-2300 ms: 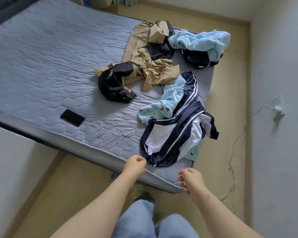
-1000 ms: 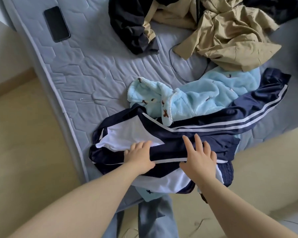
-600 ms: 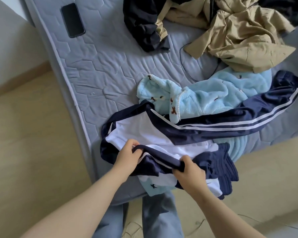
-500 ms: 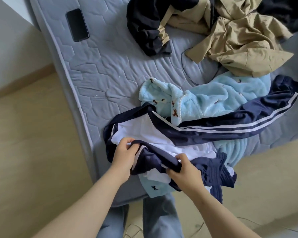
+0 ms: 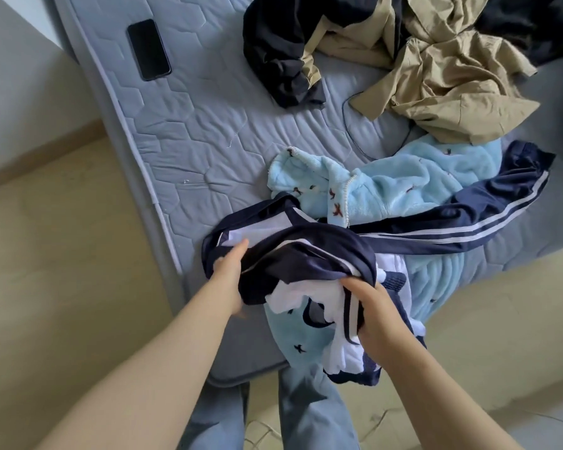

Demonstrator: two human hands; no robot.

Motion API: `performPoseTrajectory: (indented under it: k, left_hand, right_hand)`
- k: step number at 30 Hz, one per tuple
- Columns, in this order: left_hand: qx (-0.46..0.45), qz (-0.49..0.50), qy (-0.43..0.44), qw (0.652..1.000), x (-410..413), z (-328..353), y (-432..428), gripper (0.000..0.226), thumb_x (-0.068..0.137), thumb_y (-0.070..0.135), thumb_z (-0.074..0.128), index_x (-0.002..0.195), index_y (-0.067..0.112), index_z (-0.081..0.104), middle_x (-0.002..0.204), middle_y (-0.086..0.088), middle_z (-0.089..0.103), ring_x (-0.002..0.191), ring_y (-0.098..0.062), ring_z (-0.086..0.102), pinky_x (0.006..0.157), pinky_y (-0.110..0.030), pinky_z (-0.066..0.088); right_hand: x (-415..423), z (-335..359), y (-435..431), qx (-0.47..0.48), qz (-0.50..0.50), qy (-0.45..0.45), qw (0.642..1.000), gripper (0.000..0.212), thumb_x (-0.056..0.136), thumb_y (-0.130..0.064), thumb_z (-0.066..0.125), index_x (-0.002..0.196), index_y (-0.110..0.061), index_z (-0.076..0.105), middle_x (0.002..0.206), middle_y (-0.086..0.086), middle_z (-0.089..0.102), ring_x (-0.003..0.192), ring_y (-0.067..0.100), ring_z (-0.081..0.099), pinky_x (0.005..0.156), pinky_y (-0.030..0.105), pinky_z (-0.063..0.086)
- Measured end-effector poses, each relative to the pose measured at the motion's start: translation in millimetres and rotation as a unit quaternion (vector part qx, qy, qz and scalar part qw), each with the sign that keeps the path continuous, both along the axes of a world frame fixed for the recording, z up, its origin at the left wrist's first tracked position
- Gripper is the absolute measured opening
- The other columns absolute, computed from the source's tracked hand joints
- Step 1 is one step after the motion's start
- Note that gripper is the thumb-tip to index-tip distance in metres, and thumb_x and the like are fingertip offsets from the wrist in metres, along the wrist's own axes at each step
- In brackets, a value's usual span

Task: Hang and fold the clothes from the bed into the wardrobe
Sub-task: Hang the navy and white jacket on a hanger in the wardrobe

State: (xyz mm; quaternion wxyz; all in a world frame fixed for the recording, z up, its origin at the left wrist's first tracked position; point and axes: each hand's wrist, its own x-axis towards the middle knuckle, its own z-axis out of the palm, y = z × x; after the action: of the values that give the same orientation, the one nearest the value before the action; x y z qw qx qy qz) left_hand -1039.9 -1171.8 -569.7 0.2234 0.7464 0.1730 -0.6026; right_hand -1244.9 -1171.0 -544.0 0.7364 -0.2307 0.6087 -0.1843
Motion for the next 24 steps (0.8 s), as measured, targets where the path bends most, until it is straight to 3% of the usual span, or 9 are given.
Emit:
performPoseTrajectory:
  k: [2,4,8,11,13,15,18,21,24]
  left_hand:
    - [-0.002,0.097,0.091,0.991,-5.8,-5.0,-0.3,0.038,0.087,0.037,0.06,0.112,0.008,0.056,0.1,-0.014,0.063,0.087,-0.03,0.062,0.071,-0.043,0.052]
    - [-0.006,0.2,0.065,0.978,-12.3,-11.7,-4.2,0.009,0.088,0.01,0.059,0.087,0.001,0.058,0.073,-0.013,0.06,0.055,-0.019,0.061,0.043,-0.027,0.051]
    - [-0.063,0.249,0.053,0.965,-8.0,-14.2,-5.5,0.026,0.087,-0.003,0.043,0.065,0.009,0.047,0.035,0.002,0.042,0.024,-0.002,0.035,0.027,-0.011,0.025]
    - [-0.138,0.079,0.027,0.987,8.5,-7.4,-1.8,0.031,0.088,-0.003,0.041,0.078,0.019,0.061,0.046,0.006,0.052,0.032,-0.001,0.038,0.034,-0.012,0.03]
    - [-0.169,-0.077,0.029,0.982,21.4,-4.5,0.8,0.031,0.088,0.0,0.045,0.09,0.023,0.066,0.072,0.004,0.064,0.055,-0.005,0.055,0.051,-0.017,0.042]
    - [-0.159,-0.23,0.032,0.96,30.5,-7.1,2.8,0.029,0.09,0.005,0.049,0.104,0.024,0.065,0.097,0.004,0.064,0.082,-0.009,0.06,0.066,-0.022,0.047]
    - [-0.154,-0.432,-0.131,0.879,43.4,-29.7,2.4,0.049,0.085,-0.004,0.046,0.127,0.022,0.051,0.124,-0.002,0.053,0.108,-0.018,0.053,0.087,-0.03,0.047]
    - [-0.126,-0.575,-0.286,0.756,56.9,-55.6,-1.3,0.068,0.078,0.003,0.054,0.137,0.029,0.034,0.143,0.001,0.031,0.125,-0.026,0.039,0.099,-0.041,0.04]
    - [-0.044,-0.624,-0.25,0.739,57.3,-82.5,-2.0,0.084,0.076,0.019,0.064,0.143,0.033,0.015,0.147,-0.002,0.023,0.125,-0.031,0.038,0.096,-0.042,0.041]
  right_hand:
    - [-4.1,0.1,-2.1,0.036,-0.035,0.001,0.999,0.023,0.089,-0.014,0.053,0.099,0.0,0.068,0.086,0.021,0.067,0.077,0.032,0.064,0.073,0.035,0.05]
    - [-11.8,-1.8,-7.8,0.044,-0.058,-0.022,0.997,0.025,0.089,-0.014,0.05,0.087,-0.014,0.075,0.082,0.012,0.072,0.073,0.024,0.069,0.067,0.034,0.052]
    - [-31.0,3.7,-23.7,0.039,-0.088,-0.045,0.994,0.025,0.077,-0.017,0.051,0.073,-0.019,0.076,0.073,0.008,0.07,0.064,0.022,0.068,0.059,0.032,0.053]
    - [-36.7,1.6,-35.5,0.039,-0.07,0.028,0.996,0.02,0.082,-0.016,0.053,0.086,-0.015,0.073,0.079,0.01,0.071,0.071,0.026,0.067,0.066,0.036,0.052]
    - [-34.5,-7.6,-41.5,0.012,-0.052,0.132,0.99,0.014,0.085,-0.017,0.058,0.094,-0.013,0.067,0.085,0.009,0.069,0.078,0.027,0.065,0.073,0.037,0.051]
    - [-32.3,-18.9,-45.5,-0.033,-0.048,0.241,0.969,0.012,0.085,-0.017,0.06,0.094,-0.012,0.064,0.079,0.001,0.064,0.072,0.017,0.058,0.065,0.029,0.047]
    - [-34.4,-40.1,-53.4,-0.052,-0.064,0.341,0.936,0.014,0.086,-0.017,0.055,0.096,-0.007,0.057,0.077,0.005,0.055,0.068,0.019,0.047,0.06,0.029,0.037]
    - [-30.6,-56.4,-61.0,-0.08,0.027,0.505,0.859,0.034,0.082,-0.018,0.052,0.115,-0.01,0.053,0.117,0.015,0.054,0.101,0.034,0.05,0.087,0.042,0.039]
    - [-13.5,-54.5,-52.2,-0.238,0.135,0.539,0.796,0.053,0.084,-0.014,0.056,0.135,-0.016,0.042,0.148,0.01,0.03,0.129,0.035,0.03,0.106,0.047,0.021]
